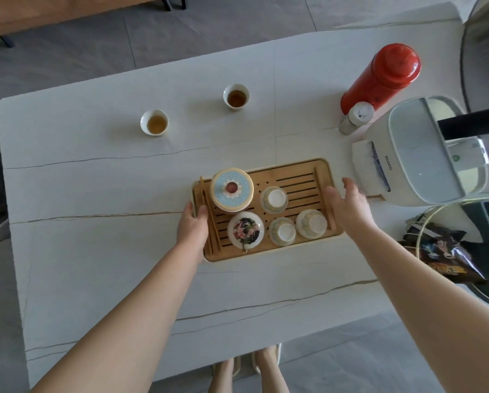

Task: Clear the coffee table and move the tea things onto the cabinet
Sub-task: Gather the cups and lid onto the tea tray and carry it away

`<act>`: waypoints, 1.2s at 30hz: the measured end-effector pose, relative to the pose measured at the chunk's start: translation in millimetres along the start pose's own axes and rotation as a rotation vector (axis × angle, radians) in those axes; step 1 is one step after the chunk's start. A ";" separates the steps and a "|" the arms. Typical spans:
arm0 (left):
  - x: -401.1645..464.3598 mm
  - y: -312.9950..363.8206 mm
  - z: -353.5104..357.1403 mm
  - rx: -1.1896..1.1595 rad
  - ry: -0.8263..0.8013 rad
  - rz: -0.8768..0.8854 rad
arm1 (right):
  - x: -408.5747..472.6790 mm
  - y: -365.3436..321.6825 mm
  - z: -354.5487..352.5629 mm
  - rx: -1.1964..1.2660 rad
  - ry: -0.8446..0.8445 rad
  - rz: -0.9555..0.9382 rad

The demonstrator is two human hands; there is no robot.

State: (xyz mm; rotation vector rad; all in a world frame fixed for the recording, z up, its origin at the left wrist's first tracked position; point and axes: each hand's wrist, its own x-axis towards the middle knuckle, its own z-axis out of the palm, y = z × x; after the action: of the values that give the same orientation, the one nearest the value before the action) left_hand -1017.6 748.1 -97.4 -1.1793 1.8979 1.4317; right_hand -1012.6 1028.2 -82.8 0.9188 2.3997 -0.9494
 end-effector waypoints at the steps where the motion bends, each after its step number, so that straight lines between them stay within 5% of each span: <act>1: 1.4 0.6 1.9 -0.023 -0.005 -0.020 | 5.2 1.5 1.0 0.016 -0.023 0.030; 11: -0.2 6.0 4.8 -0.139 -0.010 -0.089 | 17.2 7.2 9.4 0.415 -0.137 0.246; 25: -58.8 18.9 -9.9 -0.077 -0.046 -0.079 | -47.3 25.3 -18.7 0.593 -0.146 0.308; 36: -146.2 45.6 -36.1 0.123 -0.184 0.056 | -149.4 42.0 -56.7 0.724 0.026 0.373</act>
State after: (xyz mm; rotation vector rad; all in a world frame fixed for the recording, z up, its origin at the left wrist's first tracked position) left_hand -977.5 768.6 53.3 -0.9124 1.8741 1.3795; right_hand -884.7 1027.9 21.9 1.5562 1.7888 -1.6774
